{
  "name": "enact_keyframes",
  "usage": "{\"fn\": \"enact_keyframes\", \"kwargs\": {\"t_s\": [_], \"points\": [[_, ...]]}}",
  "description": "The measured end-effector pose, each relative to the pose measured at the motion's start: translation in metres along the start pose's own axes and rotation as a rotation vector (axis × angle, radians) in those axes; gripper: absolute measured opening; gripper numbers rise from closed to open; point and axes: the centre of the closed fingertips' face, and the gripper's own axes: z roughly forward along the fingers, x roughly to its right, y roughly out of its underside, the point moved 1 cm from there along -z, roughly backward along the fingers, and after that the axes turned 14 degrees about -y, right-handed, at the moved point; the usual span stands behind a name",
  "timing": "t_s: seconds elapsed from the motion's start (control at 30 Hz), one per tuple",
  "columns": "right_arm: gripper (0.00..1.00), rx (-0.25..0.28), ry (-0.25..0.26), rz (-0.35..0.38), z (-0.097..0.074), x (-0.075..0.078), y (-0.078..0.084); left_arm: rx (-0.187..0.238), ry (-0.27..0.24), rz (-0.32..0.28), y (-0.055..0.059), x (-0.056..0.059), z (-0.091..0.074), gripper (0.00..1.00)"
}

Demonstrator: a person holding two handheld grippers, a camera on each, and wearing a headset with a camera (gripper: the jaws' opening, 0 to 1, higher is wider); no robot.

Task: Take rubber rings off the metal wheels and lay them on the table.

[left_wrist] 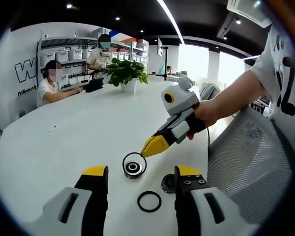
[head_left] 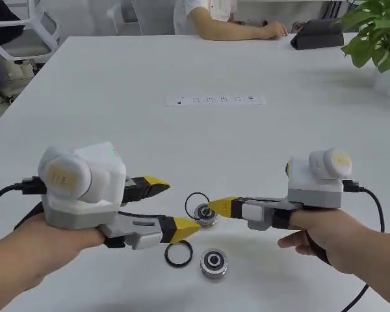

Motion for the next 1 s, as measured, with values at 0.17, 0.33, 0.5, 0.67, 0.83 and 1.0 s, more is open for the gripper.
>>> {"fn": "enact_keyframes", "kwargs": {"t_s": [0.17,0.33,0.5,0.67,0.83,1.0], "points": [[0.0,-0.008,-0.017,-0.002,0.003,-0.006,0.001,0.008,-0.014,-0.04,0.0,-0.004,-0.015,0.58],[0.0,-0.025,-0.031,-0.008,0.006,-0.011,0.004,0.013,-0.034,-0.011,0.003,-0.005,-0.025,0.61],[0.0,-0.033,-0.043,-0.011,0.008,-0.016,0.004,0.018,-0.043,-0.051,0.004,-0.007,-0.035,0.64],[0.0,-0.049,-0.056,-0.01,0.011,-0.019,0.008,0.021,-0.046,-0.05,0.005,-0.006,-0.042,0.68],[0.0,-0.072,-0.065,-0.012,0.013,-0.018,0.013,0.031,-0.056,-0.07,0.004,-0.007,-0.049,0.71],[0.0,-0.097,-0.071,-0.008,0.017,-0.017,0.019,0.031,-0.062,-0.078,0.008,-0.007,-0.054,0.73]]}}
